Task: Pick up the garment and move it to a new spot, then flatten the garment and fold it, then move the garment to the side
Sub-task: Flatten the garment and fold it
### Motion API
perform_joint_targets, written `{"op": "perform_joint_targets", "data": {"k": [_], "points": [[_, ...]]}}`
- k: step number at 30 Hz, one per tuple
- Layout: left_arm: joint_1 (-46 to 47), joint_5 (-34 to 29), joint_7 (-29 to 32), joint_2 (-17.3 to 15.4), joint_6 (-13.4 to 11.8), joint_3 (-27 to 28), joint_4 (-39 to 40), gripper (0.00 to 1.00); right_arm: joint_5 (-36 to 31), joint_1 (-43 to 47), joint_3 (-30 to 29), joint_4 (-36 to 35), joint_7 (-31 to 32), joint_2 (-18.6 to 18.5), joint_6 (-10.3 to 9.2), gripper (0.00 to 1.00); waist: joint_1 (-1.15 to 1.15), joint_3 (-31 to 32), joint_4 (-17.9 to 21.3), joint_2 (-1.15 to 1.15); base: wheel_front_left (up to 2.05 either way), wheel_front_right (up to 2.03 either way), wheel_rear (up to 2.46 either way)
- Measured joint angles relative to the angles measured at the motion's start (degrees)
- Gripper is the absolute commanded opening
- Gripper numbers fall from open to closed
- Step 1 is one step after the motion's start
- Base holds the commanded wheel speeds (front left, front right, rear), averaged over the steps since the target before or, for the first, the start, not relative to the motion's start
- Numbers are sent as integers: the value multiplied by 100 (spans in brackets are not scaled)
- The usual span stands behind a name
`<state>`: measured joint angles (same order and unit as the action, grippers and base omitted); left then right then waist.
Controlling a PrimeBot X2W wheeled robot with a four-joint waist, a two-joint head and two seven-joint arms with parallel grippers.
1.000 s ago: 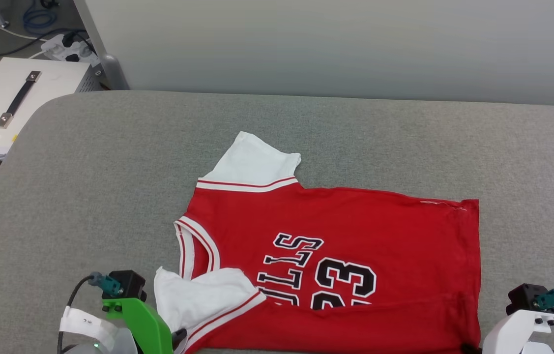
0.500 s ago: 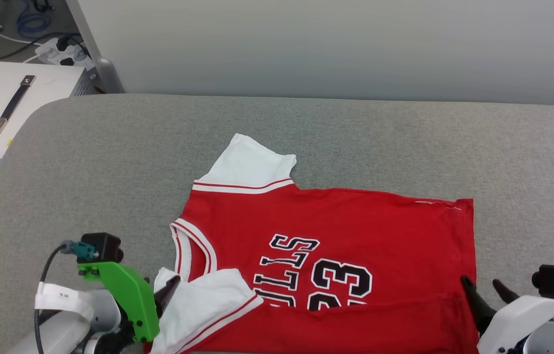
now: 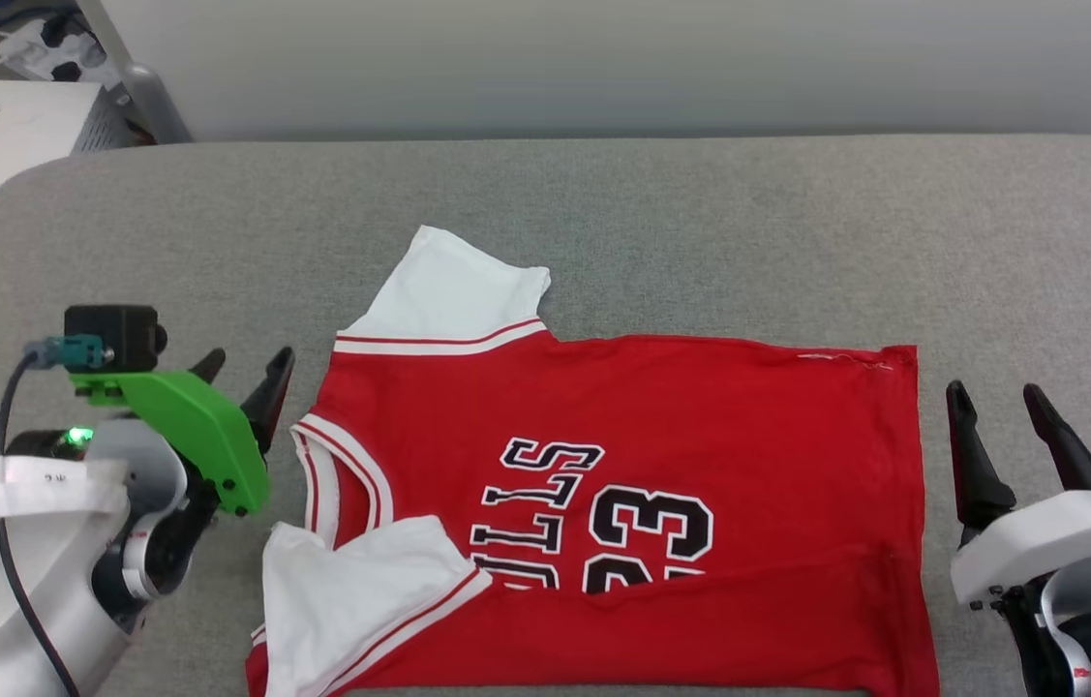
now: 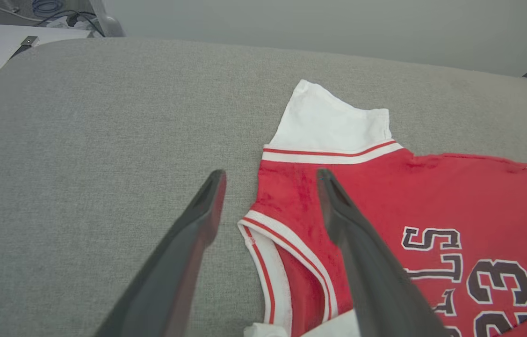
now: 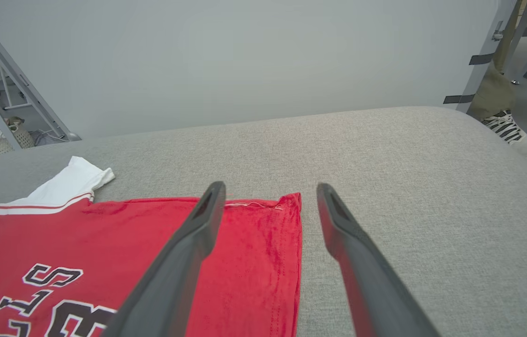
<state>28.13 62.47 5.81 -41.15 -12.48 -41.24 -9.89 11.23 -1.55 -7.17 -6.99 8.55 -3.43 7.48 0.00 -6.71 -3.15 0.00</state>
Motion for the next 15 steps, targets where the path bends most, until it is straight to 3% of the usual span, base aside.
{"op": "perform_joint_targets", "data": {"k": [4,8,15], "points": [[494,-58,-29,114,174,48,-302,100,-153,-187,187,-149,-107,24,0,100,0,-250,118,0,0,0,0],[1163,-167,154,244,508,32,-748,100,-208,-436,374,-280,-177,36,0,100,0,-528,245,0,0,0,0],[2247,-159,1128,376,1230,-168,-1744,100,-205,-642,577,-359,-268,48,0,100,1,-954,551,0,0,0,0]]}}
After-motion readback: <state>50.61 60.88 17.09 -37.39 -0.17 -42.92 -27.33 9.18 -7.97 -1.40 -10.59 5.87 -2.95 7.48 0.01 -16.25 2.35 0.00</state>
